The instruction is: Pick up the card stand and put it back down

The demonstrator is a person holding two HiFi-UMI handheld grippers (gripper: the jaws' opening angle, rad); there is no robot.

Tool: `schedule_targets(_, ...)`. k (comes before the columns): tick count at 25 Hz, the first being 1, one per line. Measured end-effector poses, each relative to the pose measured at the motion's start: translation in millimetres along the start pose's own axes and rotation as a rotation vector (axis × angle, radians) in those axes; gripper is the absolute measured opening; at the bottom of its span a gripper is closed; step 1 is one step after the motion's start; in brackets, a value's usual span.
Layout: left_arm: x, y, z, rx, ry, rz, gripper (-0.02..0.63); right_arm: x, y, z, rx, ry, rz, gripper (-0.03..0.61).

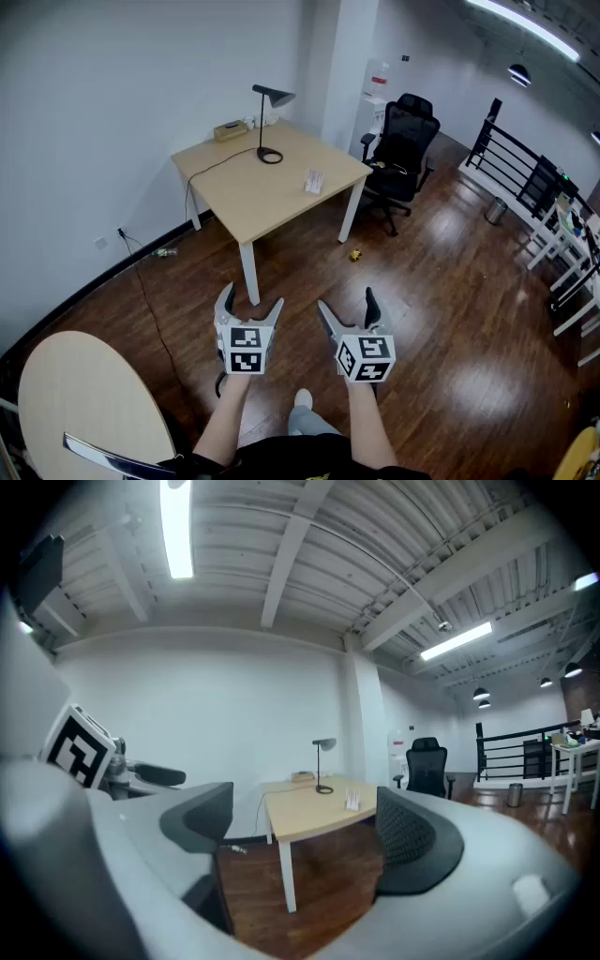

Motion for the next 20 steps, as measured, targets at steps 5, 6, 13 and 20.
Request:
schedule_targets(5, 54.3, -95.0, -8.0, -0.001, 0.022, 0.065, 0.454, 50.3, -86.5, 43.2, 0.059, 0.016, 0.077, 0.467)
schedule_targets(6, 62.2, -109.6, -9.1, 0.003, 0.009, 0.083, 0.454, 58.0, -99.3, 52.8, 0.062, 0.009, 0.104, 0.457)
schedule_targets(13, 85.1, -198.1, -45.6, -0.004, 0.016, 0.146, 0.443, 27.8, -208.7, 80.0, 0.092, 0.008, -0.003, 0.431)
schedule_targets(20, 79.6, -337.8, -136.0, -0.042, 0.045, 0.132, 0.437, 4.0, -361.8, 65.4, 0.148, 0.041, -0.053, 0.397)
Point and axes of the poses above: the fingertips, and each gripper's own axes: y backward along the fingers, z to its right, x out of its top, the point moved 2 cm from there along y, backward along the fingers, and after that the axes turned 12 degrees about -x, right-handed, at the moved point
